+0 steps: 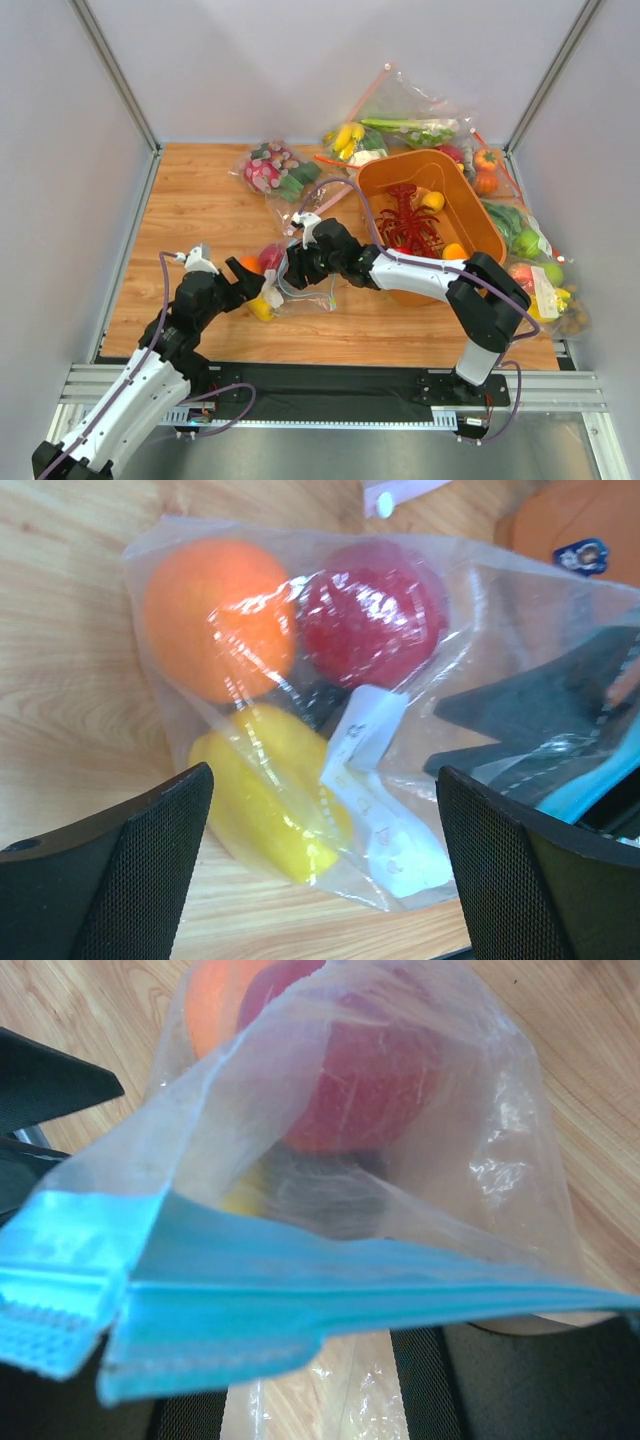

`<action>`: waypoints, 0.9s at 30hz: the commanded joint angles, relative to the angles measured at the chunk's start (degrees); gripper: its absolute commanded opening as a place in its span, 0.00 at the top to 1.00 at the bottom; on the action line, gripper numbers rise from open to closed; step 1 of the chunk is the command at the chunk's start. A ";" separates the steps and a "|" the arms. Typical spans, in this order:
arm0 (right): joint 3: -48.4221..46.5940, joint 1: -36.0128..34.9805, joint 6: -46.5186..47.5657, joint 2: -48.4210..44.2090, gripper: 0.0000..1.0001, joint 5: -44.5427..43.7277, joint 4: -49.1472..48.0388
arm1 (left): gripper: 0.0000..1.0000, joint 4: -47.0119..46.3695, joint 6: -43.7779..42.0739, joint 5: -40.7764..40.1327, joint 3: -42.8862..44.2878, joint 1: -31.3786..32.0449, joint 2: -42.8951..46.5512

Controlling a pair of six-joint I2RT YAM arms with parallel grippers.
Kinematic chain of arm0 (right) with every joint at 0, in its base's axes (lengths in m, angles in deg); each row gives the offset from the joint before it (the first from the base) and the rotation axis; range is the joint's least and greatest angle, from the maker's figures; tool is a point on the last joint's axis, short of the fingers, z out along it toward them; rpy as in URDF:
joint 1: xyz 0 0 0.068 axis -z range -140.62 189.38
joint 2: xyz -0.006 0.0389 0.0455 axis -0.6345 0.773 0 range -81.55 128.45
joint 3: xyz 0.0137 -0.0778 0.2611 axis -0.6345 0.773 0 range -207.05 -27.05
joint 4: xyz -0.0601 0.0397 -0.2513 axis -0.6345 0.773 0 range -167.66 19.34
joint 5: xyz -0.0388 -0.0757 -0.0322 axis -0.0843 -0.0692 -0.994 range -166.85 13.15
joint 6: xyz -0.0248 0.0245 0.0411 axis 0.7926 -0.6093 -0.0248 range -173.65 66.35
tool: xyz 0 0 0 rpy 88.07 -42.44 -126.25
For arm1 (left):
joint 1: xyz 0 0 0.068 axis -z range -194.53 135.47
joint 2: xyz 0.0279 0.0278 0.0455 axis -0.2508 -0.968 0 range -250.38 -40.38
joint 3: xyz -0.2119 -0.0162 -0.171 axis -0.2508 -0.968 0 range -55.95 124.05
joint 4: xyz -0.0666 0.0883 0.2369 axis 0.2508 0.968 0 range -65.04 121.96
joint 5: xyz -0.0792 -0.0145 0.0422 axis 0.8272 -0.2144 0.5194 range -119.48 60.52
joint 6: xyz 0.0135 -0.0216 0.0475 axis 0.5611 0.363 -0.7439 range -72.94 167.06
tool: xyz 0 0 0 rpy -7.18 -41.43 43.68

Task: Open the zip-top bag and remove the fake food

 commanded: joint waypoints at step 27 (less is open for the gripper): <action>-5.93 -2.48 1.73 5.46 0.34 -4.01 1.40 | 0.40 -14.05 4.47 2.90 -9.33 -0.93 -9.69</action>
